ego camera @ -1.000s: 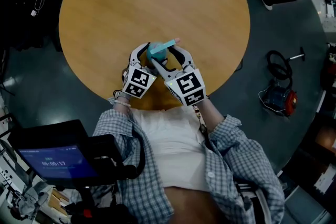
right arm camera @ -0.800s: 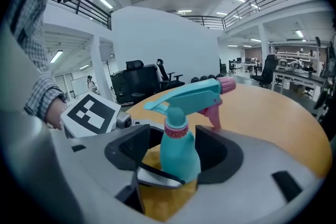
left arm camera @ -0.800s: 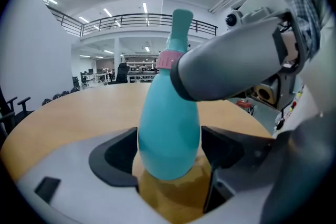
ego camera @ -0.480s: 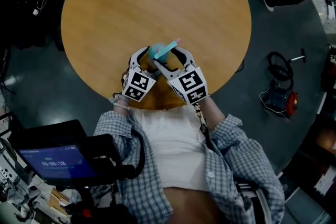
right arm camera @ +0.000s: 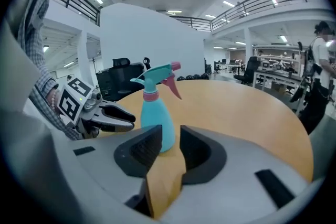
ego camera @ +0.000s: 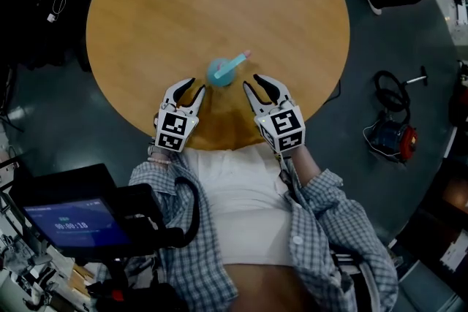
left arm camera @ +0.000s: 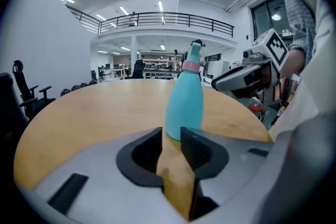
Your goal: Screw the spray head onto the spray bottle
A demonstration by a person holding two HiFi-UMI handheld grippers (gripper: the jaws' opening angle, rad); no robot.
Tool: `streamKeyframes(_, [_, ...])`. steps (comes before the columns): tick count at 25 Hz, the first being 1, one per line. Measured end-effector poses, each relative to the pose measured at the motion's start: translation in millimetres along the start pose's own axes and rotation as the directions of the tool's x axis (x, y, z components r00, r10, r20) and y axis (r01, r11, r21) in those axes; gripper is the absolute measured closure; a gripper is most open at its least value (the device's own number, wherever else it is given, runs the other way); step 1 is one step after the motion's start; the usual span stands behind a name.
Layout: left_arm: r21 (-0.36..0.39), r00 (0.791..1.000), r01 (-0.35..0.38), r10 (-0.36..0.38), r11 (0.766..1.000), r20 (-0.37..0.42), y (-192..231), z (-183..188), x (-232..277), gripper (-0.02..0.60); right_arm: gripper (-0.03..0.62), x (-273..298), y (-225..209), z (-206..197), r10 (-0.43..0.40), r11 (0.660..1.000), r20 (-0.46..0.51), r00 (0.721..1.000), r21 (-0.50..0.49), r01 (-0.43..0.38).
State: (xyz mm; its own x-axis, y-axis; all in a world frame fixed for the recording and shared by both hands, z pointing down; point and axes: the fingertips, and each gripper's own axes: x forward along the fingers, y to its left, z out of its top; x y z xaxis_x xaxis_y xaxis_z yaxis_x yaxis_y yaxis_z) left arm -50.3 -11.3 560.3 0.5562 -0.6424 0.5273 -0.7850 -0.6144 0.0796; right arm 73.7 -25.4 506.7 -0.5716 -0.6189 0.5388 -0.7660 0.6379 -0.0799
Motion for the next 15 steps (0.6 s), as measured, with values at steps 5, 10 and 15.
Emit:
streamKeyframes(5, [0.010,1.000,-0.023,0.023,1.000,0.015,3.9,-0.7,-7.3,0.575,0.600,-3.6,-11.9,-15.2,-0.044,0.998,-0.015,0.999,0.051,0.044])
streamKeyframes(10, [0.017,1.000,-0.010,0.010,1.000,0.002,1.6,-3.6,-7.4,0.575,0.600,-2.8,-23.7,-29.1,-0.090,0.992,-0.036,0.995,0.081,0.092])
streamKeyframes(15, [0.013,1.000,-0.013,0.013,1.000,-0.001,1.0,-5.8,-6.5,0.575,0.600,-3.5,-29.7,-33.2,-0.115,0.990,-0.044,0.992,0.081,0.118])
